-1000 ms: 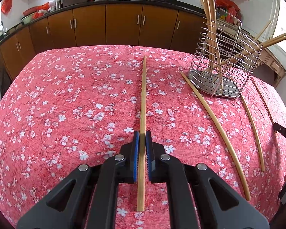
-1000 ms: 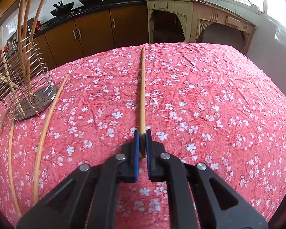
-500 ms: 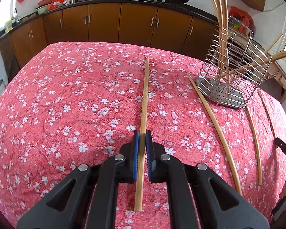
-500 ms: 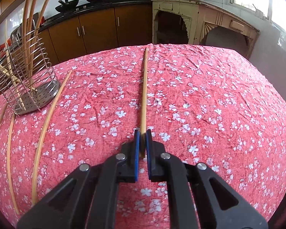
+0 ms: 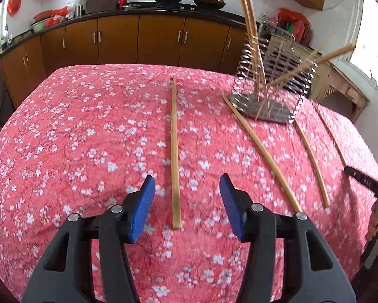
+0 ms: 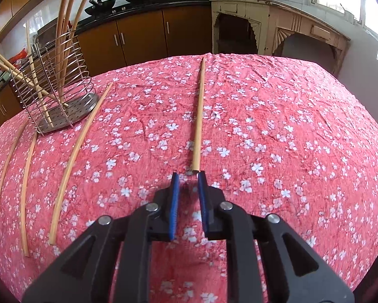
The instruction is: Organize utensils
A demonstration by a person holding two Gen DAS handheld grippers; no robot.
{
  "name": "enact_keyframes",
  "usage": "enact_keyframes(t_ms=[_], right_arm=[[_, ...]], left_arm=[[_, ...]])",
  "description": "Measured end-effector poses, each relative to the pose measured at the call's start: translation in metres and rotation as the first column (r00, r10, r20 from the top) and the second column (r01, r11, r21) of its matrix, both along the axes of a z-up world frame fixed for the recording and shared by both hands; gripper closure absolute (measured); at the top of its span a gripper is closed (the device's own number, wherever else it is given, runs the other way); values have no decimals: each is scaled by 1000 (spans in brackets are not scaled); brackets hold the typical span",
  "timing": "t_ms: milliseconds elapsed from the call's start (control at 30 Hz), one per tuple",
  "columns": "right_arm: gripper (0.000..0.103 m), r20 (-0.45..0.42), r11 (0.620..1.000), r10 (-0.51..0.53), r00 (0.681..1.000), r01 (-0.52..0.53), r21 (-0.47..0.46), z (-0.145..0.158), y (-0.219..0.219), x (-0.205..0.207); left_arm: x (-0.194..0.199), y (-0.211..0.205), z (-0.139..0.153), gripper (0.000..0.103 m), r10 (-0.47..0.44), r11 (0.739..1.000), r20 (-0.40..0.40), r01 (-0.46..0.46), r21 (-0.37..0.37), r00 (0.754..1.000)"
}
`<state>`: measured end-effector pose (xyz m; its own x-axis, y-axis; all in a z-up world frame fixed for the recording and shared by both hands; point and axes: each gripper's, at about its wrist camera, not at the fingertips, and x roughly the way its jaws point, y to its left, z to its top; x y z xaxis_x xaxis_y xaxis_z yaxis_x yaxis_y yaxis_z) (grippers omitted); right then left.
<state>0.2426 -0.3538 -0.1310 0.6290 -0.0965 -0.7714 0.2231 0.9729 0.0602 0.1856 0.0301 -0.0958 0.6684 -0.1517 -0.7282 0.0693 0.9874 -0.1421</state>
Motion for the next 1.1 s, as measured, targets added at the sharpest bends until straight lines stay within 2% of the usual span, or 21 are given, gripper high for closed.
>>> enact_keyframes(t_ms=[133,200,300,400,467,533,567,700,900,1100], right_arm=[[87,-2,1000,0,1000,0,-6,1,1,-1],[87,-3,1000,0,1000,0,-8,1,0,0],[87,-3,1000,0,1000,0,-9,1,-1,0],[87,-3,1000,0,1000,0,-9,1,-1,0],[90,-4,1000,1,1000,-1,-9,1,-2,1],[99,-2,1000,7,1000,-7,-1,1,-1,0],[101,-1,1000,6,1000,-6,0,1,-2,1],[102,13,1000,-8,1000,8,12,3,-6,-2],[102,99,999,5,995,-1,-34,18,-4,-21],[102,156,999,8,988,-2,-36,33,-3,-32]], left_arm=[[0,-3,0,50,16,1000,-5,-16,18,1000],[3,-1,-5,51,26,999,-33,-25,28,999],[7,0,-9,58,33,999,-55,-31,32,998],[8,-4,-10,62,39,997,-59,-35,71,997],[9,-7,-11,71,51,994,-60,-45,101,997],[7,-9,-11,94,48,993,-61,-41,113,997],[8,-11,-11,96,41,992,-62,-33,119,997],[2,-15,-11,96,2,990,-60,6,138,998],[-12,-9,-10,96,-24,991,-40,29,132,999],[-22,-2,4,96,-30,992,26,26,125,999]])
